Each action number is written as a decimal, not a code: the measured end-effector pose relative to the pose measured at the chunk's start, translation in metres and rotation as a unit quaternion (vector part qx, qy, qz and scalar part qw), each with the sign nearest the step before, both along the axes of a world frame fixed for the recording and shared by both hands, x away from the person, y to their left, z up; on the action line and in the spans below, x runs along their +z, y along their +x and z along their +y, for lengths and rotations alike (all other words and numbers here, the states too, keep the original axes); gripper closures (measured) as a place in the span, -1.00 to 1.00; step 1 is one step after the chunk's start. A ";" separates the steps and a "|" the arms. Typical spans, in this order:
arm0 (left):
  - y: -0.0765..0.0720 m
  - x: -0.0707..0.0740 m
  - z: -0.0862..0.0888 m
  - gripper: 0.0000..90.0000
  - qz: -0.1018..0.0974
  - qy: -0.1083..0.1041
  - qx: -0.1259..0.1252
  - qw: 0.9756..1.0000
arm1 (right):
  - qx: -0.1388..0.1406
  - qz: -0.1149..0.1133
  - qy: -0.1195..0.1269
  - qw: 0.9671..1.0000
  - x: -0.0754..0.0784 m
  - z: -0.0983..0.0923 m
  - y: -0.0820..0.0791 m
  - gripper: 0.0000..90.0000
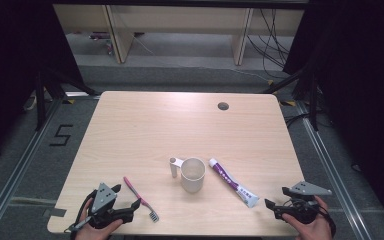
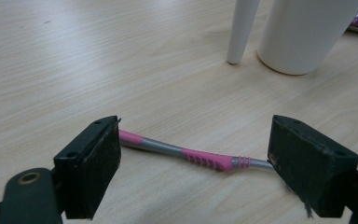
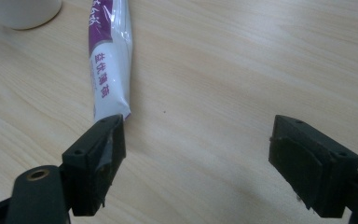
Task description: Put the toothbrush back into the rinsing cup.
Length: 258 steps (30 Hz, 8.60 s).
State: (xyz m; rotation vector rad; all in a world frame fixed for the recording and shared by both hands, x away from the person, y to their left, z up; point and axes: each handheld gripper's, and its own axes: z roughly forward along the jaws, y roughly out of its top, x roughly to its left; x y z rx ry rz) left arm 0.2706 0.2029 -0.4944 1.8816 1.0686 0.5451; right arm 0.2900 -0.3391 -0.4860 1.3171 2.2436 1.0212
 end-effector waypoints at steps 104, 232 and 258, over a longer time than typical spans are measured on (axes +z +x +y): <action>0.088 0.015 -0.063 0.81 0.244 0.374 -0.335 0.830 | 0.052 0.050 0.012 0.997 -0.007 0.012 0.002 -0.48; 0.102 0.107 -0.092 0.82 -0.156 -0.117 -0.091 0.976 | 0.044 0.048 0.018 0.998 -0.006 0.007 0.003 -0.48; 0.107 0.079 -0.100 0.81 -0.132 -0.102 -0.098 0.981 | 0.048 0.044 0.022 0.998 -0.007 0.007 0.003 -0.47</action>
